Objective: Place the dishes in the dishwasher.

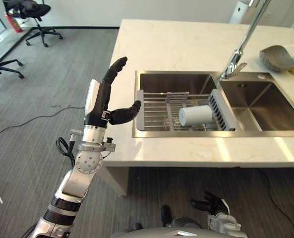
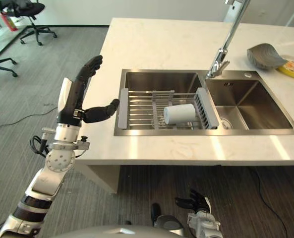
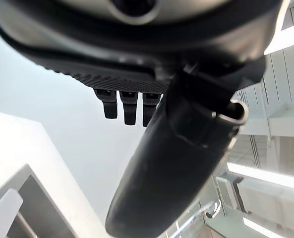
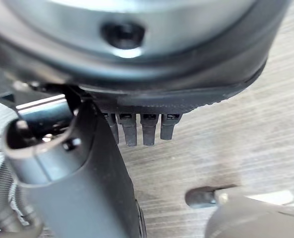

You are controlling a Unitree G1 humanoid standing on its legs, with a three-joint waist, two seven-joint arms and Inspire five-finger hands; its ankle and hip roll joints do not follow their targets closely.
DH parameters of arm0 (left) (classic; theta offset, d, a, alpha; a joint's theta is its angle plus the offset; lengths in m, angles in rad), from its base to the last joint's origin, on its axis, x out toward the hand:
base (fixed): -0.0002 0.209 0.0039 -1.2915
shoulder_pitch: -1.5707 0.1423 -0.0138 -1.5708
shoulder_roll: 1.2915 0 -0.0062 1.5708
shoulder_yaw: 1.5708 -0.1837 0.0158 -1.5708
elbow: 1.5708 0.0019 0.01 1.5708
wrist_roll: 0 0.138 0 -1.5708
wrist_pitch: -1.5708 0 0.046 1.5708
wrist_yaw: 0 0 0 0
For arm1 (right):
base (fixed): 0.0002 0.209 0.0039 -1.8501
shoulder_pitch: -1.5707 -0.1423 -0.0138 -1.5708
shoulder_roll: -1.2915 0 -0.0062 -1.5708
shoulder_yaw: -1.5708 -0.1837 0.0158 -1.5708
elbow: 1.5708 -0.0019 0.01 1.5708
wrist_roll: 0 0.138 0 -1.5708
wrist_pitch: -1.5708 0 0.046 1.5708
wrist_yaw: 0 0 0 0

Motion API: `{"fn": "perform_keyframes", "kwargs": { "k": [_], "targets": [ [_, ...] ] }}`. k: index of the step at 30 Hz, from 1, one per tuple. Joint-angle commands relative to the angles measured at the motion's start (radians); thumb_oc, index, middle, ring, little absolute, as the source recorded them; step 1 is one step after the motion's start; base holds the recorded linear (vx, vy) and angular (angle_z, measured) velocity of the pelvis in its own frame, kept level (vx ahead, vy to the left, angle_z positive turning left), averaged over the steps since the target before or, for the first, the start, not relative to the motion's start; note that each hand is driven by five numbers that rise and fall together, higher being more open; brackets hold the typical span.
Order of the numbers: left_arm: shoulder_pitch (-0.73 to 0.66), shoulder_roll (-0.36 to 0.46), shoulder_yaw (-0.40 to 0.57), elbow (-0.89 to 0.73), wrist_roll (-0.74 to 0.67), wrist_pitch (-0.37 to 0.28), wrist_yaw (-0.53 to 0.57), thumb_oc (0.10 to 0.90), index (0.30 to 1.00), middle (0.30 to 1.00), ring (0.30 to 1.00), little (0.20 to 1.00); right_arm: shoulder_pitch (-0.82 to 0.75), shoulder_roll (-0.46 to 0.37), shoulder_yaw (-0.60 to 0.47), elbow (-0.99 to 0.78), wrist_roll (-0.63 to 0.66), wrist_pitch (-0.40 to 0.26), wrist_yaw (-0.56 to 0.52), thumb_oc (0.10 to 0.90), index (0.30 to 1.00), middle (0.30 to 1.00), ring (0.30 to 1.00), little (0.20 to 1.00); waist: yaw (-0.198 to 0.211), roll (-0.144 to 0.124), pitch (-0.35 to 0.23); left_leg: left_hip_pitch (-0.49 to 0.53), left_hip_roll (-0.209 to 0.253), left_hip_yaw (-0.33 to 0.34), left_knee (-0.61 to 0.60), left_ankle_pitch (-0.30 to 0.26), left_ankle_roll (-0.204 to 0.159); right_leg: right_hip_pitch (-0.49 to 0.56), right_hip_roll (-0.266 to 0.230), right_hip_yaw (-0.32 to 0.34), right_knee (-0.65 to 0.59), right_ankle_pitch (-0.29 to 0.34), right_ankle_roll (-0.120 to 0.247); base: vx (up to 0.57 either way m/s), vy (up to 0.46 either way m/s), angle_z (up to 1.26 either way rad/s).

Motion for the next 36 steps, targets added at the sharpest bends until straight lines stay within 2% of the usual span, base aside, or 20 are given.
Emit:
{"fn": "perform_keyframes", "kwargs": {
  "k": [1,2,3,4,6,7,10,12,15,17,20,21,24,25,27,29,33,34,36],
  "targets": [
    [-0.127,0.063,0.001,-0.123,0.012,-0.105,0.000,0.800,0.900,0.900,0.900,0.900,-0.052,-0.004,0.034,-0.027,-0.023,-0.039,0.003,0.800,0.900,0.900,0.900,0.900,0.024,-0.006,-0.022,0.004,0.043,0.012,0.016,-0.037,-0.075,-0.039,-0.035,-0.029,0.109,-0.065,0.076,-0.34,-0.094,-0.16],
    [-0.139,0.069,-0.008,-0.123,0.035,-0.097,-0.014,0.800,0.900,0.900,0.900,0.900,-0.044,0.003,0.041,-0.027,-0.044,-0.037,-0.004,0.800,0.900,0.900,0.900,0.900,0.049,0.009,-0.031,-0.033,0.066,0.043,0.013,-0.010,-0.079,0.016,-0.082,-0.102,0.144,-0.117,0.056,-0.16,-0.047,-0.39],
    [-0.139,0.069,-0.010,-0.123,0.036,-0.096,-0.014,0.800,0.900,0.900,0.900,0.900,-0.042,0.004,0.040,-0.028,-0.045,-0.036,-0.004,0.800,0.900,0.900,0.900,0.900,0.048,0.008,-0.030,-0.029,0.064,0.041,0.013,-0.013,-0.079,0.021,-0.084,-0.104,0.147,-0.124,0.057,-0.26,-0.090,-0.55],
    [-0.132,0.062,-0.017,-0.117,0.036,-0.087,-0.026,0.800,0.900,0.900,0.900,0.900,-0.042,0.009,0.038,-0.020,-0.054,-0.034,-0.010,0.800,0.900,0.900,0.900,0.900,0.061,0.013,-0.042,-0.036,0.072,0.052,0.010,-0.008,-0.078,0.060,-0.117,-0.122,0.165,-0.140,0.053,-0.08,-0.067,-0.48],
    [-0.127,0.056,-0.022,-0.113,0.039,-0.084,-0.034,0.800,0.900,0.900,0.900,0.900,-0.041,0.013,0.039,-0.015,-0.062,-0.031,-0.010,0.800,0.900,0.900,0.900,0.900,0.068,0.011,-0.050,-0.036,0.074,0.056,0.009,-0.009,-0.079,0.077,-0.137,-0.113,0.175,-0.131,0.058,-0.08,-0.132,-0.29],
    [-0.132,0.057,-0.026,-0.111,0.067,-0.062,-0.045,0.800,0.900,0.900,0.900,0.900,-0.035,0.012,0.044,-0.015,-0.087,-0.020,-0.006,0.800,0.900,0.900,0.900,0.900,0.085,-0.005,-0.076,-0.042,0.080,0.085,0.036,-0.024,-0.088,0.133,-0.198,-0.120,0.101,-0.097,0.087,-0.05,-0.189,-0.26],
    [-0.135,0.074,0.000,-0.111,0.114,-0.047,-0.056,0.800,0.900,0.900,0.900,0.900,-0.051,0.006,0.066,-0.036,-0.126,-0.014,0.005,0.800,0.900,0.900,0.900,0.900,0.096,-0.011,-0.087,-0.042,0.091,0.126,0.054,-0.031,-0.100,0.170,-0.197,-0.168,-0.023,-0.112,0.106,-0.05,-0.161,-0.65],
    [-0.147,0.076,-0.003,-0.097,0.123,-0.030,-0.074,0.800,0.900,0.900,0.900,0.900,-0.071,-0.005,0.087,-0.043,-0.151,-0.009,0.014,0.800,0.900,0.900,0.900,0.900,0.093,-0.008,-0.095,-0.041,0.100,0.135,0.030,-0.013,-0.112,0.187,-0.179,-0.154,-0.077,-0.117,0.103,-0.04,-0.152,-0.74],
    [-0.168,0.069,-0.008,-0.080,0.134,-0.010,-0.090,0.800,0.900,0.900,0.900,0.900,-0.074,-0.012,0.087,-0.054,-0.150,-0.009,0.016,0.800,0.900,0.900,0.900,0.900,0.086,-0.002,-0.098,-0.030,0.116,0.132,0.002,0.011,-0.125,0.195,-0.165,-0.160,-0.080,-0.127,0.095,0.00,-0.136,-0.08],
    [-0.245,0.068,-0.045,-0.033,0.165,0.027,-0.117,0.800,0.900,0.900,0.900,0.900,-0.075,-0.024,0.076,-0.060,-0.130,-0.005,0.017,0.800,0.900,0.900,0.900,0.900,0.069,0.009,-0.089,-0.009,0.142,0.115,-0.030,0.038,-0.144,0.206,-0.137,-0.170,-0.075,-0.141,0.075,0.02,-0.152,0.05],
    [-0.251,0.067,-0.047,-0.030,0.166,0.028,-0.116,0.800,0.900,0.900,0.900,0.900,-0.077,-0.024,0.074,-0.060,-0.130,-0.005,0.017,0.800,0.900,0.900,0.900,0.900,0.069,0.010,-0.085,-0.016,0.144,0.114,-0.028,0.050,-0.144,0.200,-0.135,-0.172,-0.073,-0.132,0.072,-0.02,-0.068,0.09],
    [-0.389,0.061,-0.109,0.067,0.225,0.082,-0.148,0.800,0.900,0.900,0.900,0.900,-0.072,-0.039,0.076,-0.064,-0.113,0.006,0.027,0.800,0.900,0.900,0.900,0.900,0.040,0.028,-0.089,-0.002,0.161,0.110,-0.046,0.057,-0.159,0.213,-0.113,-0.180,-0.083,-0.154,0.062,0.06,-0.169,0.01],
    [-0.459,0.039,-0.150,0.155,0.222,0.099,-0.162,0.800,0.900,0.900,0.900,0.900,-0.074,-0.047,0.080,-0.065,-0.120,0.014,0.038,0.800,0.900,0.900,0.900,0.900,0.031,0.038,-0.082,0.000,0.168,0.111,-0.048,0.073,-0.163,0.216,-0.104,-0.180,-0.084,-0.149,0.054,0.01,-0.097,0.25],
    [-0.525,0.037,-0.180,0.231,0.250,0.115,-0.158,0.800,0.900,0.900,0.900,0.900,-0.070,-0.055,0.102,-0.078,-0.135,0.020,0.051,0.800,0.900,0.900,0.900,0.900,0.020,0.045,-0.081,0.008,0.174,0.111,-0.052,0.079,-0.169,0.221,-0.098,-0.177,-0.084,-0.152,0.051,0.01,-0.047,-0.02],
    [-0.552,0.030,-0.194,0.271,0.251,0.129,-0.163,0.800,0.900,0.900,0.900,0.900,-0.070,-0.061,0.110,-0.086,-0.140,0.023,0.055,0.800,0.900,0.900,0.900,0.900,0.016,0.047,-0.080,0.010,0.176,0.113,-0.056,0.082,-0.171,0.221,-0.096,-0.177,-0.085,-0.152,0.050,0.03,-0.037,-0.14],
    [-0.621,0.019,-0.223,0.393,0.274,0.165,-0.156,0.800,0.900,0.900,0.900,0.900,-0.067,-0.071,0.123,-0.104,-0.142,0.024,0.059,0.800,0.900,0.900,0.900,0.900,-0.002,0.054,-0.085,0.025,0.180,0.119,-0.063,0.075,-0.175,0.228,-0.092,-0.173,-0.085,-0.166,0.048,0.04,-0.034,-0.05],
    [-0.631,0.015,-0.229,0.405,0.274,0.162,-0.150,0.800,0.900,0.900,0.900,0.900,-0.069,-0.071,0.120,-0.106,-0.142,0.025,0.059,0.800,0.900,0.900,0.900,0.900,0.001,0.054,-0.080,0.021,0.181,0.121,-0.059,0.083,-0.174,0.225,-0.091,-0.172,-0.085,-0.157,0.046,0.00,-0.010,-0.12],
    [-0.728,0.009,-0.258,0.606,0.296,0.215,-0.134,0.800,0.900,0.900,0.900,0.900,-0.058,-0.083,0.127,-0.105,-0.140,0.027,0.070,0.800,0.900,0.900,0.900,0.900,-0.028,0.066,-0.079,0.045,0.186,0.136,-0.064,0.073,-0.181,0.235,-0.087,-0.163,-0.082,-0.172,0.046,0.02,-0.017,-0.09],
    [-0.752,0.015,-0.266,0.655,0.308,0.232,-0.139,0.800,0.900,0.900,0.900,0.900,-0.051,-0.082,0.130,-0.100,-0.136,0.027,0.076,0.800,0.900,0.900,0.900,0.900,-0.035,0.071,-0.075,0.052,0.187,0.142,-0.064,0.072,-0.182,0.238,-0.087,-0.159,-0.082,-0.172,0.046,0.04,-0.017,-0.05]
  ]
}}
